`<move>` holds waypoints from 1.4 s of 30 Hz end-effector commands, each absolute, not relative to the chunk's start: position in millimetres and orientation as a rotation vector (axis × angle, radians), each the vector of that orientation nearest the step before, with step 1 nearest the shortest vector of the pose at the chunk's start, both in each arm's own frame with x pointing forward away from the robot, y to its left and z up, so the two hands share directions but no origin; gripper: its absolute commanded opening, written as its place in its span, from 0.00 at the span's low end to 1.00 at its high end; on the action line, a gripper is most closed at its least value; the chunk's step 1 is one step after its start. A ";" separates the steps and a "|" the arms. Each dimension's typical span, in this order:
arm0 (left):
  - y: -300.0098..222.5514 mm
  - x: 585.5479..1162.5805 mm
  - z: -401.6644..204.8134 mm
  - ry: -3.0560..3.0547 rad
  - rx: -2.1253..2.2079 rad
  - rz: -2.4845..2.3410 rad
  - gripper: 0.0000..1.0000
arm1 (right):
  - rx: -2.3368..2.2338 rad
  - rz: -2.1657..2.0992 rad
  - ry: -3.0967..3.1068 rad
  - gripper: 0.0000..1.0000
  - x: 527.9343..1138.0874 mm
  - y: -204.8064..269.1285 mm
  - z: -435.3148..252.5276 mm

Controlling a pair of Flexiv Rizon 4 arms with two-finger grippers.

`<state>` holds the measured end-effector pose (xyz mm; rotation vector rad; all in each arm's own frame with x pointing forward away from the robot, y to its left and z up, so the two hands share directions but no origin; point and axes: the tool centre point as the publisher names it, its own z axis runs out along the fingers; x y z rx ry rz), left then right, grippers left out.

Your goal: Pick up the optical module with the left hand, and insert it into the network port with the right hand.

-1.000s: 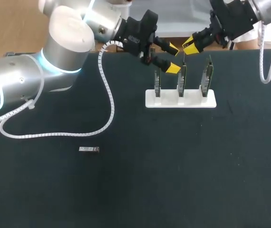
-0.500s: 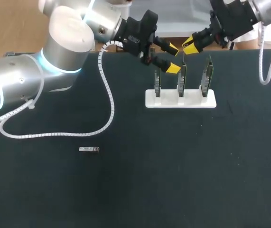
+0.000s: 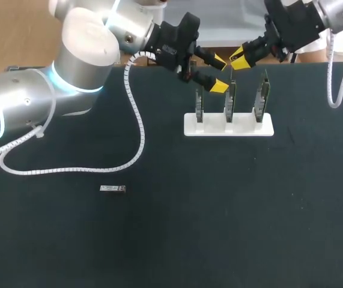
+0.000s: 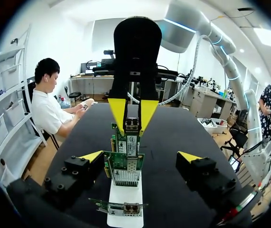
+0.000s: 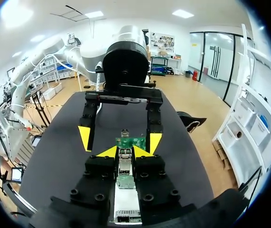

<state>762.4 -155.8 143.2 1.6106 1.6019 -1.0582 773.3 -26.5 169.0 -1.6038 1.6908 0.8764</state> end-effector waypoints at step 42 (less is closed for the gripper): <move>-155.9 761.9 143.5 1.604 1.611 -1.056 1.00 | -1.596 0.841 1.698 0.00 768.5 -26.6 168.2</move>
